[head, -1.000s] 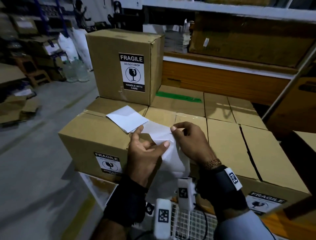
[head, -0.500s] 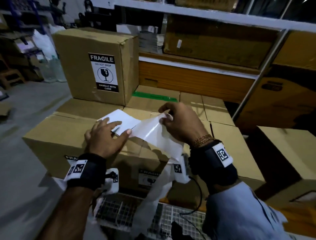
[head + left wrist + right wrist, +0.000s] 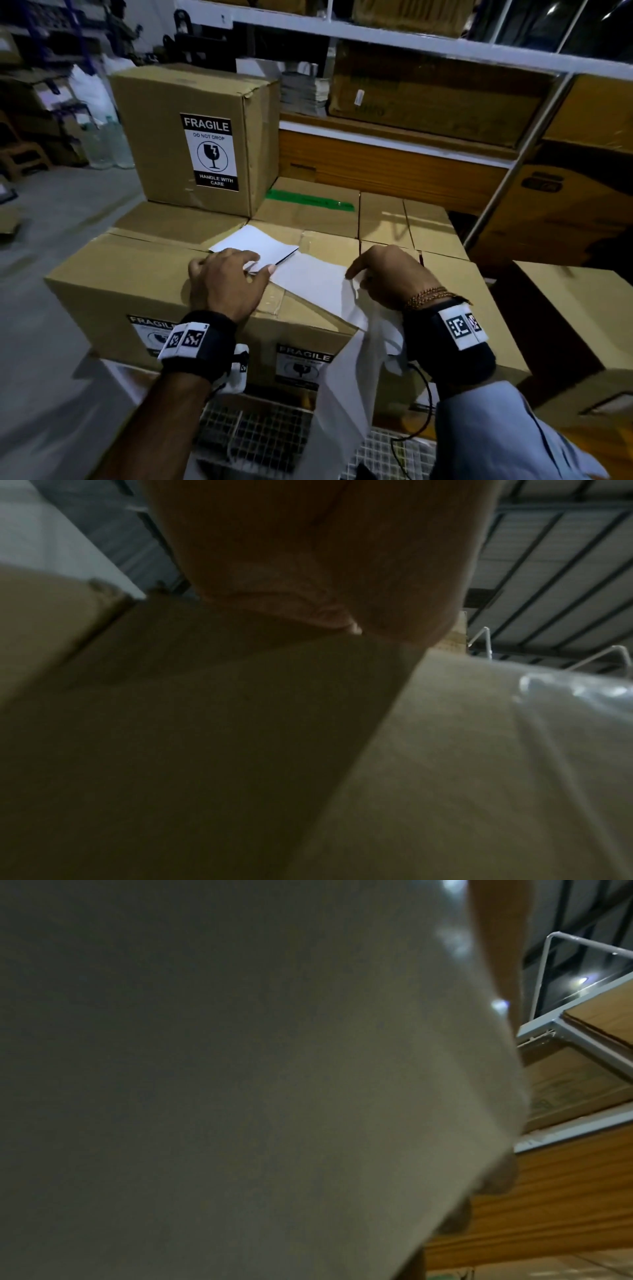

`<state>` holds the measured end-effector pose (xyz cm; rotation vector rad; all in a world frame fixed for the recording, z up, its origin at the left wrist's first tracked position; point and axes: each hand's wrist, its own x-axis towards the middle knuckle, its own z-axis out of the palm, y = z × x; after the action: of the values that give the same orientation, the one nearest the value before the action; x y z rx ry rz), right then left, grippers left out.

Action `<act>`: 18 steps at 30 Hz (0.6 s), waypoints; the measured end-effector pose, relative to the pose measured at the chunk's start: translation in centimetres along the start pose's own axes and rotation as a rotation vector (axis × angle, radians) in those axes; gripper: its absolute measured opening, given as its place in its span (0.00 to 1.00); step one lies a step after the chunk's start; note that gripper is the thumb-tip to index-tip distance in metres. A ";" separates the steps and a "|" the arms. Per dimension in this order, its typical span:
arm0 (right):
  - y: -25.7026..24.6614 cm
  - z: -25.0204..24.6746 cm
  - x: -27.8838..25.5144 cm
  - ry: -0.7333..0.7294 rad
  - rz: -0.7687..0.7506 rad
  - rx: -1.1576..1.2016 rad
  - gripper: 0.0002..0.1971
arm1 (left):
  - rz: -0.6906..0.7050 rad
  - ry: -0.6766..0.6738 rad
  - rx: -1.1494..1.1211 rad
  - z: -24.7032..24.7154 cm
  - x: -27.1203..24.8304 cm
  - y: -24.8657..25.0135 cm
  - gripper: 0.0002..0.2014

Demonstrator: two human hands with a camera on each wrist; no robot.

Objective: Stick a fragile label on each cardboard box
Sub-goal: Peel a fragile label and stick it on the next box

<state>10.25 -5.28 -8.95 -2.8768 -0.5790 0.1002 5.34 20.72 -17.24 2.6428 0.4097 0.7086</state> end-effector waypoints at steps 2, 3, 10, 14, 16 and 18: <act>0.3 0.5 0.0 0.000 0.005 0.004 0.22 | 0.041 0.045 0.013 -0.7 0.2 0.5 0.18; 0.5 0.7 0.0 0.002 0.007 0.004 0.23 | 0.051 0.065 0.018 -1.0 0.4 0.7 0.18; 1.9 0.8 0.2 0.038 0.032 -0.012 0.24 | -0.050 0.179 -0.265 -4.1 2.2 1.2 0.17; 3.1 0.3 0.2 0.055 0.065 0.012 0.23 | -0.131 0.269 -0.532 -5.8 3.7 0.3 0.20; 3.5 -0.4 0.1 0.046 0.067 0.009 0.22 | -0.144 0.301 -0.569 -6.6 4.7 -0.6 0.21; 3.6 -1.0 0.1 0.052 0.063 -0.001 0.22 | -0.157 0.317 -0.572 -7.2 5.7 -1.9 0.21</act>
<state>11.80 -8.65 -8.76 -2.8898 -0.4786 0.0352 5.94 26.44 -9.90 1.9486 0.4182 1.0204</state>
